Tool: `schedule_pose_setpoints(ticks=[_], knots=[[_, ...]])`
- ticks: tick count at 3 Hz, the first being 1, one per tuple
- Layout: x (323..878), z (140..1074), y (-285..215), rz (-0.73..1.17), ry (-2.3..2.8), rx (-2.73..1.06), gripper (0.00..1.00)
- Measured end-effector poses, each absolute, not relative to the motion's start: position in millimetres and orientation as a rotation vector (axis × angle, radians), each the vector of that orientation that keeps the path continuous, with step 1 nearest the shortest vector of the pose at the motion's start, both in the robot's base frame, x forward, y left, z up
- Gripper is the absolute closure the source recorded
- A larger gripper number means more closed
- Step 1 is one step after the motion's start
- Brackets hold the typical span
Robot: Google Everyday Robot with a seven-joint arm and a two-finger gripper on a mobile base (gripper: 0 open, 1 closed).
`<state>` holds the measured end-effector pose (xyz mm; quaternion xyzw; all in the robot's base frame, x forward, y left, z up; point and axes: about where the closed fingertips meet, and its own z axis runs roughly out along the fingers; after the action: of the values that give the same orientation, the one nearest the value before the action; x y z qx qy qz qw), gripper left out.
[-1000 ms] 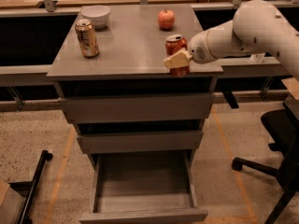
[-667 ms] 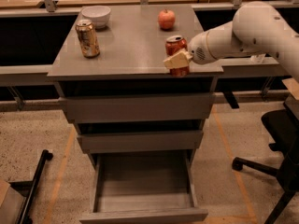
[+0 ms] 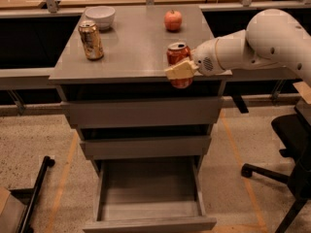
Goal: Place coke can into bottom drawer
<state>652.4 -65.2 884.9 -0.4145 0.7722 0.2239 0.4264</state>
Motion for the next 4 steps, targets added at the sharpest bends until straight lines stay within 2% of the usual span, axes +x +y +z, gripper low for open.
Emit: schedule_pose_setpoints(ticks=[2, 3, 4], knots=[[596, 848, -26, 0.696, 1.778, -1.272, 1.0], [585, 798, -23, 0.753, 1.765, -1.318, 1.0], [584, 791, -23, 0.762, 1.764, -1.323, 1.0]])
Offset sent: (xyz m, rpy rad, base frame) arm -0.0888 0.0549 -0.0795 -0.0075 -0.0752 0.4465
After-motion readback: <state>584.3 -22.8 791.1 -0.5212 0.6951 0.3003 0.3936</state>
